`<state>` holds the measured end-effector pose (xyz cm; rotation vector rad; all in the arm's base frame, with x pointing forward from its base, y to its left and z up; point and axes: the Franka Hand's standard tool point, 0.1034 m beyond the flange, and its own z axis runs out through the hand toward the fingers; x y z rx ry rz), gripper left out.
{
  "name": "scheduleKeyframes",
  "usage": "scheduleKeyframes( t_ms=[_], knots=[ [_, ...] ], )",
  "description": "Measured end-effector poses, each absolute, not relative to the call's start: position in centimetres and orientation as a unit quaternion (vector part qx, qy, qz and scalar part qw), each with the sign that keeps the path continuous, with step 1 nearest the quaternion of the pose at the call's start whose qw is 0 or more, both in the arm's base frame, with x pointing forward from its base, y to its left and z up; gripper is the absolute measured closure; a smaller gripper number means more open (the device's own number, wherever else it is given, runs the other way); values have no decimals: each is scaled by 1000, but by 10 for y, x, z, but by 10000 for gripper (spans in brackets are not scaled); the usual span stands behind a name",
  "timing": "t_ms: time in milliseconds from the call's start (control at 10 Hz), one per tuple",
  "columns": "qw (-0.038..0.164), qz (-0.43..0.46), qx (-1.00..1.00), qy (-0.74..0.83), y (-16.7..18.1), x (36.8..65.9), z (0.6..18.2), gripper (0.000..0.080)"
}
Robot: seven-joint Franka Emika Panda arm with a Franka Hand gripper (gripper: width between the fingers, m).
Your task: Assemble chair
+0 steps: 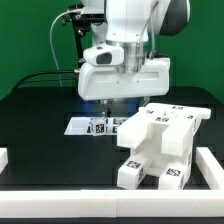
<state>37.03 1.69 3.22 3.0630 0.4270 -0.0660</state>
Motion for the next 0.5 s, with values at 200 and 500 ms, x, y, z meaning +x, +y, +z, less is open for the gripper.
scheduleKeyframes(
  t_ms=[200,500],
  knots=[
    [32,-25,990,136,18,366,22,151],
    [36,-24,991,129,26,364,17,151]
  ],
)
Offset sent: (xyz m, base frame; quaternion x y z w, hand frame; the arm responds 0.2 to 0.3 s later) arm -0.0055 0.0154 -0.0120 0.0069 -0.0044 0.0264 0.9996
